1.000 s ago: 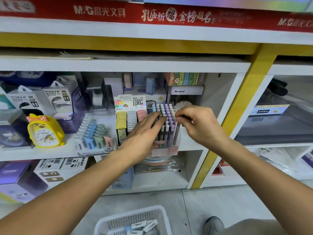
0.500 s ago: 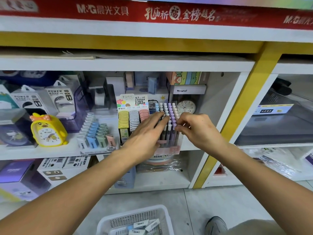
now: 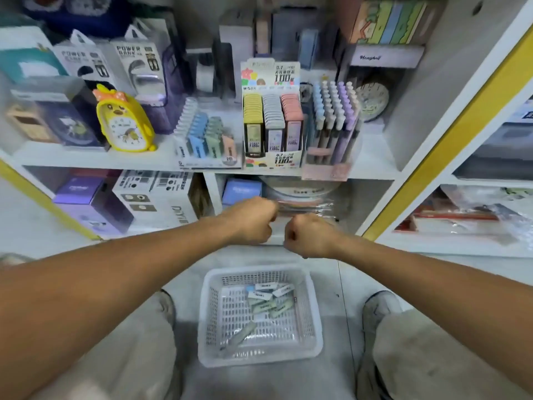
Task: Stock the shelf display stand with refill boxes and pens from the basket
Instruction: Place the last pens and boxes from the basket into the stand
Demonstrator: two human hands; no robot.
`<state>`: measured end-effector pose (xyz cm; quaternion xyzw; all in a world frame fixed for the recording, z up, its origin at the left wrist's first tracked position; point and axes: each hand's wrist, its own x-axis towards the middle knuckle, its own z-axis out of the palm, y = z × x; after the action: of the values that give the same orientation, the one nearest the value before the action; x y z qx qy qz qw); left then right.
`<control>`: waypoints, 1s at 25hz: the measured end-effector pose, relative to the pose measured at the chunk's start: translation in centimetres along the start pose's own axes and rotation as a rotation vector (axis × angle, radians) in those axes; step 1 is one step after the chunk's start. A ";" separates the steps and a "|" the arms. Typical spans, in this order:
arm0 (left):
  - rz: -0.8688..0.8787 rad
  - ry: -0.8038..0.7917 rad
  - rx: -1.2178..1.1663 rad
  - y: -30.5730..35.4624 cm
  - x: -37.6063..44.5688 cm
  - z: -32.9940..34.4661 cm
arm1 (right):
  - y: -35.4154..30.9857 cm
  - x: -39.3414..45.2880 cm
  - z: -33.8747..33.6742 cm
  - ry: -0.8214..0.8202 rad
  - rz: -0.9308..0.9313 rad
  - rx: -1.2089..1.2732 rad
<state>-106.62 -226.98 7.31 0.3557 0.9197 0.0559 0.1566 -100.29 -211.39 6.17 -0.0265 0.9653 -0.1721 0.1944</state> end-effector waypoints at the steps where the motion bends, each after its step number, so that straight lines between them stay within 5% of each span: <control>1: -0.010 -0.144 0.043 -0.9 -0.1 2.5 | 0.4 0.7 2.5 -0.136 0.010 0.004; 5: -0.075 -0.438 0.070 -3.8 -0.9 12.5 | 3.4 3.0 13.2 -0.298 0.030 -0.115; 14: -0.283 -0.616 -0.073 -4.5 -3.0 28.9 | 7.0 4.6 25.4 -0.117 0.238 -0.194; 21: -0.277 -0.548 -0.013 -2.5 -3.7 32.1 | 5.4 3.2 30.9 -0.058 0.279 -0.261; 25: -0.298 -0.408 -0.118 -2.9 -3.6 31.7 | 4.5 3.7 30.9 0.075 0.575 0.112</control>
<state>-95.56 -231.77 -22.38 0.2103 0.9065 0.0126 0.3659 -91.73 -217.50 -23.48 0.2653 0.9287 -0.1637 0.2008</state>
